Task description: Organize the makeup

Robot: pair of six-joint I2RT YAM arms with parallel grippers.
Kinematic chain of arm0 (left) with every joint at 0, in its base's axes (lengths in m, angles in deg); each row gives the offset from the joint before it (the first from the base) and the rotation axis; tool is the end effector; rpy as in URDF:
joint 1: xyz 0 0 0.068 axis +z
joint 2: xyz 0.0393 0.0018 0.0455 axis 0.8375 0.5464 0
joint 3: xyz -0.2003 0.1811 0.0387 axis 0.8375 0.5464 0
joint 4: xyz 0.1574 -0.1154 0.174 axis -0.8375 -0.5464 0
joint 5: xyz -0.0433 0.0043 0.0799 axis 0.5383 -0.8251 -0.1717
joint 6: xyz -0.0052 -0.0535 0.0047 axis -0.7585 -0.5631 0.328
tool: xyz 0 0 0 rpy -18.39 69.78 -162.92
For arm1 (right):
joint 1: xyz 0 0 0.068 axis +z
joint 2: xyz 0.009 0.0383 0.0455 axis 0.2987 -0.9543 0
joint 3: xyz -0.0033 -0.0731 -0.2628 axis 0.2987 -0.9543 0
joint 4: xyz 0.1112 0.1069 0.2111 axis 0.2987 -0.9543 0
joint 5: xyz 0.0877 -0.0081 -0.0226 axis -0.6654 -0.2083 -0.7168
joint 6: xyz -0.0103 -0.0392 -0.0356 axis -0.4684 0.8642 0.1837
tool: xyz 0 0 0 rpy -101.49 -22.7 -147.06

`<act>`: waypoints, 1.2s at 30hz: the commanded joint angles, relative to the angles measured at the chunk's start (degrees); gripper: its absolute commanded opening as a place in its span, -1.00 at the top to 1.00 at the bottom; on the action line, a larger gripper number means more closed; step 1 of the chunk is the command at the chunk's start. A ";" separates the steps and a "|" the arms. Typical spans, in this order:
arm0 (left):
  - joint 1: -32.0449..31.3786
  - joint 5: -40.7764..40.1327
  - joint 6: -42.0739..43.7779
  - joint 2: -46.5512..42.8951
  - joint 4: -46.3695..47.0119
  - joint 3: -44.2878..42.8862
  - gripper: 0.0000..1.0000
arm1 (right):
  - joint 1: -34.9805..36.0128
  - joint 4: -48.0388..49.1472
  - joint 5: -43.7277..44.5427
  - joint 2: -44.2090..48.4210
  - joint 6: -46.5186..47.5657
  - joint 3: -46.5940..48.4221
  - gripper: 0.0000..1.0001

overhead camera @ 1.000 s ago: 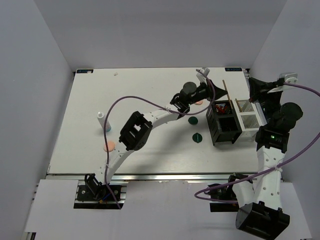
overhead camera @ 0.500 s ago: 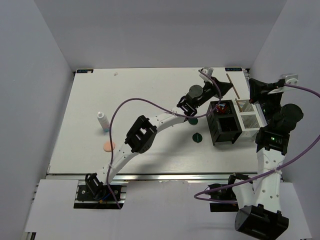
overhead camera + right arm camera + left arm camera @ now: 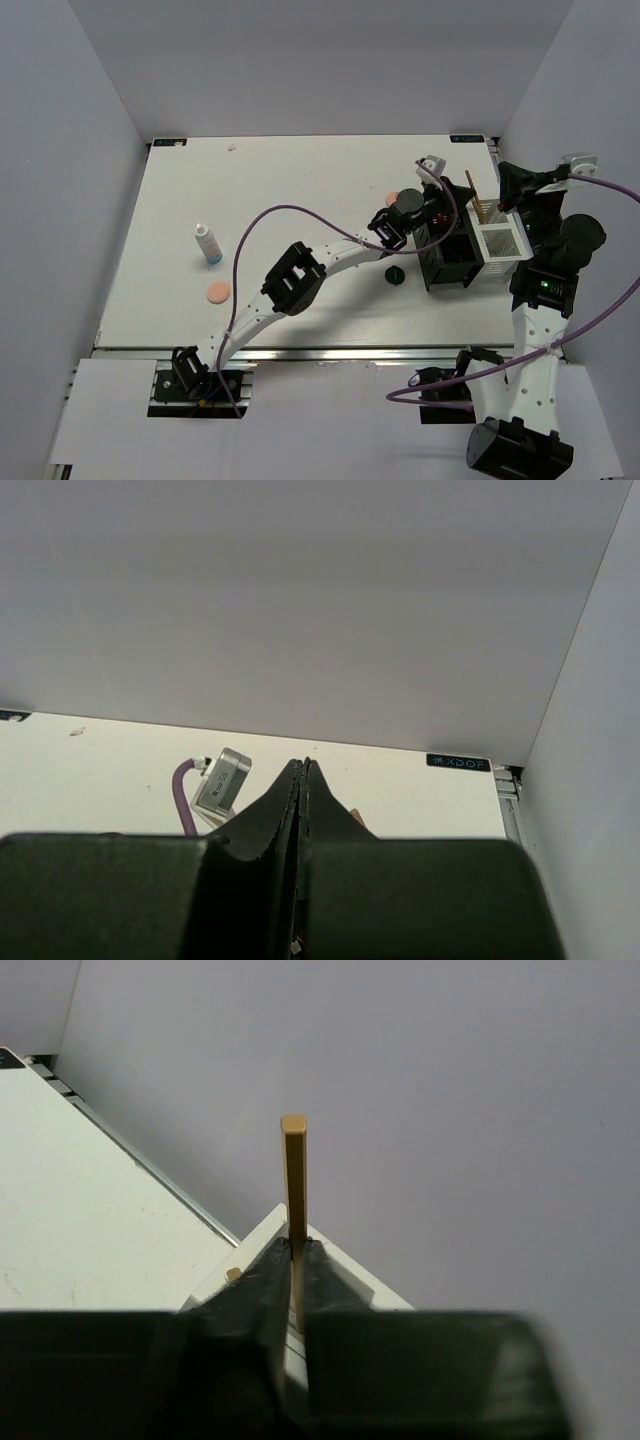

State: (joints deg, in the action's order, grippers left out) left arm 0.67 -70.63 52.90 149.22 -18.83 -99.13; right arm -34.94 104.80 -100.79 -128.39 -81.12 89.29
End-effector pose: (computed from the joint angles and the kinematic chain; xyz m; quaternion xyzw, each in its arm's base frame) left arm 0.3461 -0.5172 0.2067 0.1258 0.6222 -0.5435 0.5492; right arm 0.1653 -0.0360 0.4118 -0.0445 0.5775 0.0820 0.8111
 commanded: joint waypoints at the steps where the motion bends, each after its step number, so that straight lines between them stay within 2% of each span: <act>1: -0.22 -0.98 1.18 -1.20 -0.50 -1.37 0.45 | -0.19 0.65 0.93 0.75 0.19 -0.31 1.00; 3: -0.48 -0.45 1.35 -1.28 -0.42 -1.46 0.13 | -0.19 0.30 0.93 1.01 0.63 -0.39 1.00; 4: -0.57 -0.02 1.53 -1.63 -0.24 -1.20 -0.17 | -0.10 0.30 0.75 1.18 0.81 -0.66 1.00; 8: -0.57 -0.01 2.23 -3.21 0.64 -1.02 -0.36 | -0.19 0.39 -1.43 1.27 1.68 -1.19 1.00; 10: -0.31 -0.27 2.49 -4.27 0.99 -0.76 -0.34 | -0.19 0.65 -5.03 1.45 3.35 -1.62 0.87; 11: -0.05 -0.62 3.28 -5.67 1.08 -0.76 -0.30 | -0.10 0.74 -7.48 1.54 4.49 -1.80 0.63; 13: 1.44 -2.38 3.81 -7.95 1.17 0.90 0.11 | -0.19 0.30 -17.14 1.54 8.35 -1.80 0.33; 14: 2.23 -2.65 4.07 -11.10 1.43 2.13 0.33 | -0.19 0.13 -23.18 1.19 9.15 -1.71 0.10; 15: 3.11 -2.74 4.08 -13.04 2.21 3.88 0.78 | -0.19 -0.57 -25.68 0.84 10.03 -1.37 0.03; 16: 5.38 -2.82 3.99 -15.33 2.48 8.34 0.98 | -0.10 -2.58 -29.18 0.05 10.82 -0.23 -0.01; 17: 6.71 -3.00 3.47 -17.87 2.48 11.16 1.00 | -0.10 -3.56 -36.35 -1.96 12.13 0.48 0.00; 18: 8.03 -3.43 2.94 -23.90 2.92 14.67 1.00 | 0.07 -5.39 -39.64 -3.20 13.71 1.44 0.05; 19: 10.91 -3.18 2.59 -27.44 3.88 18.62 1.00 | 0.68 -11.33 -42.64 -4.69 18.86 3.63 0.12; 20: 12.59 -2.91 2.06 -31.04 4.85 27.54 1.00 | 1.91 -17.30 -45.10 -8.01 24.13 5.30 0.29; 21: 14.18 -2.65 1.53 -38.13 5.99 31.89 1.00 | 5.92 -26.67 -43.91 -9.78 32.19 7.93 0.37; 22: 17.33 -1.95 1.00 -41.51 5.74 35.85 1.00 | 9.35 -43.56 -40.94 -11.98 48.11 12.74 0.44; 23: 18.92 -1.16 0.48 -44.58 4.87 42.59 0.85 | 13.83 -49.91 -32.29 -16.09 54.27 14.62 0.45; 24: 20.16 -0.37 0.39 -50.36 1.55 45.62 0.60 | 21.96 -53.97 -28.81 -17.78 58.42 15.33 0.45; 25: 22.52 2.33 0.30 -53.03 -0.83 48.34 0.05 | 24.48 -54.10 -25.73 -18.50 58.90 14.64 0.43; 26: 23.67 3.67 0.21 -55.58 -6.16 53.42 -0.13 | 29.38 -47.92 -17.87 -18.85 54.29 11.33 0.33; 27: 24.64 4.99 -0.14 -58.04 -8.39 55.99 -0.26 | 32.12 -45.86 -13.88 -19.55 53.20 10.16 0.26; 28: 26.22 7.09 -0.67 -62.41 -10.94 58.28 -0.46 | 34.15 -45.32 -10.27 -20.69 53.37 9.80 0.16; 29: 27.02 8.15 -1.37 -64.37 -15.92 62.48 -0.54 | 38.09 -45.57 -5.01 -23.66 54.06 9.71 0.02; 31: 28.07 9.21 -0.94 -70.15 -20.43 66.37 -0.72 | 41.28 -45.84 -0.50 -28.49 54.25 9.89 -0.09; 36: 28.08 5.36 0.30 -82.91 -26.86 80.32 -0.77 | 47.79 -50.22 13.39 -38.96 56.88 14.27 -0.26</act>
State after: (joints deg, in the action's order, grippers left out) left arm 29.06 -65.40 52.53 71.60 -35.87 -25.49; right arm 10.67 58.83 -99.74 -163.60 -27.72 99.39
